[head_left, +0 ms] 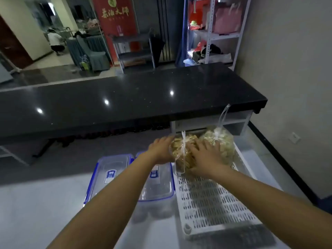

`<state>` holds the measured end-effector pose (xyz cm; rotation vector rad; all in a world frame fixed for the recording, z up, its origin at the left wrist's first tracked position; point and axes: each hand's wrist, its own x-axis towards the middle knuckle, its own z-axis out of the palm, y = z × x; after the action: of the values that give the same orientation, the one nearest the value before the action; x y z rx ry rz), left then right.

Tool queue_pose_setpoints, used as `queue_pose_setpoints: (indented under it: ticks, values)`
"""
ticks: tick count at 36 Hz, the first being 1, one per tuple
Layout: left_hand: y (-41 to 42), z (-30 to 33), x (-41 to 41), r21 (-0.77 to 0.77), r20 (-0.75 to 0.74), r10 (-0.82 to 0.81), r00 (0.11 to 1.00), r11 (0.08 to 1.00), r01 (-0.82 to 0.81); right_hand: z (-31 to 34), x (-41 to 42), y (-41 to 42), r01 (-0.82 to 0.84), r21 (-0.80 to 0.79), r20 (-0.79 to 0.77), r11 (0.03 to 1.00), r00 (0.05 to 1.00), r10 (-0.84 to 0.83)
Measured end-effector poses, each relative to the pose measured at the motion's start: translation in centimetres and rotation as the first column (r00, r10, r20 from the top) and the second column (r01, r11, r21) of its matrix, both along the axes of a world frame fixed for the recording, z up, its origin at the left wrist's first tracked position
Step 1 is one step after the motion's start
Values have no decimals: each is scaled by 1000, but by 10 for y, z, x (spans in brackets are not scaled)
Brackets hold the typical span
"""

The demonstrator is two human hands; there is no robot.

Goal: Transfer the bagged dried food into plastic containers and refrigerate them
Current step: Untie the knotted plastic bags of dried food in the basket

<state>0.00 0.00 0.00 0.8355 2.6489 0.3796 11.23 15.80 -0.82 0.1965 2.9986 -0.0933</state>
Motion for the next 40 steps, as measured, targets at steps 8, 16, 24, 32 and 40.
queue_pose_setpoints:
  ticks: [8,16,24,32,40]
  values:
    - [22,-2,-12,-75,22,-81,996,994,83,-14,-18,-8,46,-45,-116,998,992,-51]
    - [13,-14,8,97,-26,-58,998,994,60,-22,2,3,11,-219,-169,976,984,-49]
    - [7,-18,56,245,87,-54,995,969,31,-33,37,10,12,-511,-160,859,981,-109]
    - [9,-31,82,294,51,-146,988,948,124,-44,71,8,42,-601,-108,798,985,-133]
    - [11,-28,100,427,95,-79,992,904,31,-34,84,24,-11,-701,-134,713,984,-117]
